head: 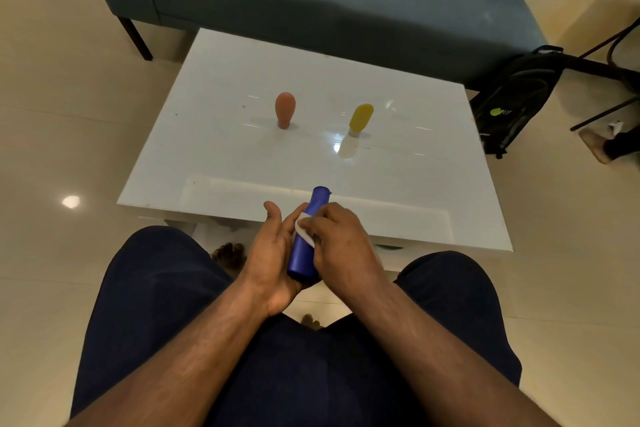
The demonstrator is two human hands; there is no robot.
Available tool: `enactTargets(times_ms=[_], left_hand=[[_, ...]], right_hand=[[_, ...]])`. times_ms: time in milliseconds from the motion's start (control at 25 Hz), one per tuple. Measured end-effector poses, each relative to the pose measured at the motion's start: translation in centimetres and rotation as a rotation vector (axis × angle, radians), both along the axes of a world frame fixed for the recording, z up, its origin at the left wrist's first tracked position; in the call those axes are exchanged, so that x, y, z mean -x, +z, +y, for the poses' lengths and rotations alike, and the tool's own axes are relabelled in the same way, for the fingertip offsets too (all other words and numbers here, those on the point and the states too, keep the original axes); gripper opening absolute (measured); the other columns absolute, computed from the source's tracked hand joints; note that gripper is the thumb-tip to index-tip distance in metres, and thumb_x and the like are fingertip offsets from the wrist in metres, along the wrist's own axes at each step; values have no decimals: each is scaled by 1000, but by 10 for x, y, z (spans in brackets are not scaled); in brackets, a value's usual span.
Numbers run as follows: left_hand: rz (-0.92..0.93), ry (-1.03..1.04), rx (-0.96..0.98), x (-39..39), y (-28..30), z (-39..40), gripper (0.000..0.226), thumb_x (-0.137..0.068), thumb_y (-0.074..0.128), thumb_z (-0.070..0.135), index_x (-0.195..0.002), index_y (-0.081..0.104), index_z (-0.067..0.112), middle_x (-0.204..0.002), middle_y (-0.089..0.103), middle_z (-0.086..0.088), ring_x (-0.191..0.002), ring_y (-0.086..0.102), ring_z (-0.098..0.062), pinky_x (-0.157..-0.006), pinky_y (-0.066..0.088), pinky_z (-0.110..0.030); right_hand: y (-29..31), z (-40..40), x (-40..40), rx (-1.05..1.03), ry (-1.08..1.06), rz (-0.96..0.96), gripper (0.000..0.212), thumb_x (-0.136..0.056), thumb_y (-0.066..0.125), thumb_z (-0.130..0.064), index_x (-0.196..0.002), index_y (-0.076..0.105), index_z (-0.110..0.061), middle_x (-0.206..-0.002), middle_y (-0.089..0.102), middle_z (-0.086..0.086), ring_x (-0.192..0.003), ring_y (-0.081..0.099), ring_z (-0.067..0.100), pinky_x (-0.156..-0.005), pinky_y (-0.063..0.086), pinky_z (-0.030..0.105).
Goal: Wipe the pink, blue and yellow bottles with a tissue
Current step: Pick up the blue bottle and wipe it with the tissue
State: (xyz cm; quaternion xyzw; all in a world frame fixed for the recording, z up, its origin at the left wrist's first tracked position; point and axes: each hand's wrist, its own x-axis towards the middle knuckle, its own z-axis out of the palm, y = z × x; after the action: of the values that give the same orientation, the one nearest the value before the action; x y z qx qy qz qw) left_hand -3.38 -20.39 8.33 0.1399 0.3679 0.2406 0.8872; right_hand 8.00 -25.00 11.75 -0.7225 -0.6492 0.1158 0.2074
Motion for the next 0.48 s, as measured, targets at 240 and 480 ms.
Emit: enactTargets(times_ms=[240,480], left_hand=[[-24,70,23,5,0,2,75,-90,31,81,-141,57,32,-136,67,-10,-122,67,-30,-98,52,-51],[6,48,40,2,4,1,76,-90,36,78,-133,67,24,-118,72,-13,-103,72,-27,-80,59,-45]], right_hand=[[0,-10,32,36,85,-107,25,-82,68,-9,-106,69,-19,-94,58,-2,-86,50,15,-73,45,24],[2,-9,16,40,42,2,24,-80,69,-7,-101,71,-19,-90,58,0,-81,55,19,-73,51,32]])
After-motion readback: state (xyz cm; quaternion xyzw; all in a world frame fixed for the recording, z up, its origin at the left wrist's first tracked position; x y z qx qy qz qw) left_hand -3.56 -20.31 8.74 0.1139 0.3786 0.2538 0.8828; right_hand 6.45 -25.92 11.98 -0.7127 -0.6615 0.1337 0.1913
